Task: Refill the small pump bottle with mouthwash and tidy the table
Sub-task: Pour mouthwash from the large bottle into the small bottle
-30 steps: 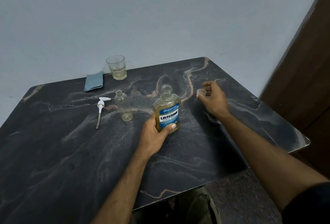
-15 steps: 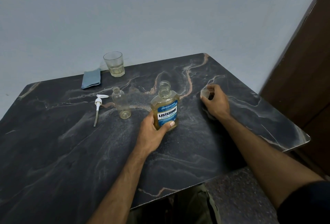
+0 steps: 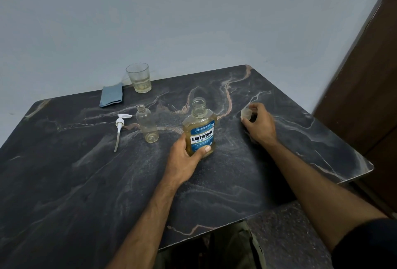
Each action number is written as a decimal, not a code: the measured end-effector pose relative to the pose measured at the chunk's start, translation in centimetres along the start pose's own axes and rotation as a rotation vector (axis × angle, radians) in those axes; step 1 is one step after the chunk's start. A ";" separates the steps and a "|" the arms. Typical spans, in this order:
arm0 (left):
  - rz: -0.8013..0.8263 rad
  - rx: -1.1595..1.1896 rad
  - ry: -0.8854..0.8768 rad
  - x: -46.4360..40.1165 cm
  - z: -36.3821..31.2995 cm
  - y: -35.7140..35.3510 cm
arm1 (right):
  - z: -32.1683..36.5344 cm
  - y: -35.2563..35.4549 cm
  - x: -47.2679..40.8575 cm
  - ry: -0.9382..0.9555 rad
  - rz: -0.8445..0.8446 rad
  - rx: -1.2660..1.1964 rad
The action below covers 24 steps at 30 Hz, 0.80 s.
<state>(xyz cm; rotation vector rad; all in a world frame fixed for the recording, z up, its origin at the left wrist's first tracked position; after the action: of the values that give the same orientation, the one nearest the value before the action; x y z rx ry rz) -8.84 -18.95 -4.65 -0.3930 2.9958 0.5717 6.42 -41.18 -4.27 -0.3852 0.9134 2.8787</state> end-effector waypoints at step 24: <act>-0.080 0.215 -0.136 2.9 -0.4 2.5 | 8.7 -0.9 10.9 0.099 0.457 -0.488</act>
<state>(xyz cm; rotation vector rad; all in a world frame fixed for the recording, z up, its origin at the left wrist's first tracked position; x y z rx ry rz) -12.26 -17.55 -3.76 -0.4361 2.8569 0.2552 -5.81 -35.28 -0.82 -0.3997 0.3190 3.5298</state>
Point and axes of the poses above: each hand's wrist, its own x-axis away from the middle knuckle, its own y-axis out of the back of the hand, z = x × y, the point moved 4 cm from there along -x, towards the middle knuckle, and after that the axes turned 3 degrees about -x, right-handed, at the moved point
